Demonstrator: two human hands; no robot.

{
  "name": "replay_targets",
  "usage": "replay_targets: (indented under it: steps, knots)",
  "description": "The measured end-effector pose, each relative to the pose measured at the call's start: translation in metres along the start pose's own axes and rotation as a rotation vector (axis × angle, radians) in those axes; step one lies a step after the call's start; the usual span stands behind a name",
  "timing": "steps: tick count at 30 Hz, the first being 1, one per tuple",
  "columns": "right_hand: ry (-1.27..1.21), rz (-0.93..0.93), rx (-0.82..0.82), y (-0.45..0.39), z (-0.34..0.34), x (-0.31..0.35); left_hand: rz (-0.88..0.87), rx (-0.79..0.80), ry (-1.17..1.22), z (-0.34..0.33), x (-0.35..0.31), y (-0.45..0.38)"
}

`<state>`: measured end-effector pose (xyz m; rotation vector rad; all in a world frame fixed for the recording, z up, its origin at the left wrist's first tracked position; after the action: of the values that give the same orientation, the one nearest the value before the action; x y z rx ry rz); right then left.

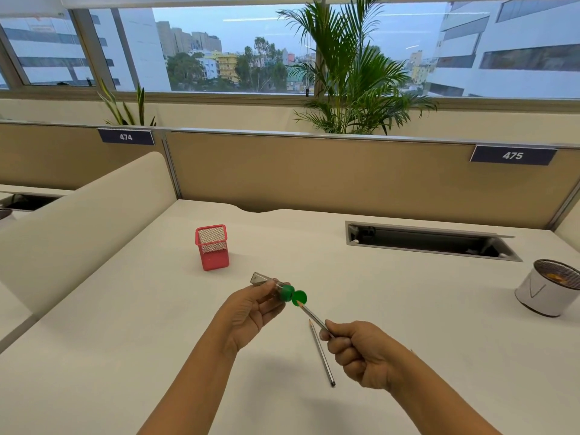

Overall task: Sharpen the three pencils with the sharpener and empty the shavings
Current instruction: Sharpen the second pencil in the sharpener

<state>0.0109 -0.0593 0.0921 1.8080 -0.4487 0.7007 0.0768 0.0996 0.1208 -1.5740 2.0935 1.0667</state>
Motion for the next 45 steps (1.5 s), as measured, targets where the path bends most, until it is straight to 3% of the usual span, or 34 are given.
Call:
replay_targets:
  steps: [9, 14, 29, 45]
  knots:
    - [0.079, 0.165, -0.119, 0.006, 0.018, 0.011, -0.014, -0.172, 0.054, 0.024, 0.006, -0.003]
    - [0.394, 0.309, -0.325, 0.015, 0.029, 0.025, -0.019, -0.204, 0.028, 0.023, 0.009, -0.001]
    - [0.562, 0.537, -0.519, 0.026, 0.026, 0.044, -0.004, -0.193, 0.021, 0.016, 0.015, -0.001]
    - [1.013, 0.755, -0.836, 0.039, 0.016, 0.059, -0.039, -0.141, -0.058, 0.004, 0.022, 0.000]
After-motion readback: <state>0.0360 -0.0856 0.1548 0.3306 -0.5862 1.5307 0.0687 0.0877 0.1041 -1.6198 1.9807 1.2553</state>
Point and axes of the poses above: each hand's wrist, its own y-axis away from the middle knuckle, its own z-axis out of the back of the hand, x = y × z, the point moved 9 cm from there along -y, towards the middle knuckle, and after that the axes turned 12 degrees about y, right-handed, at the moved point
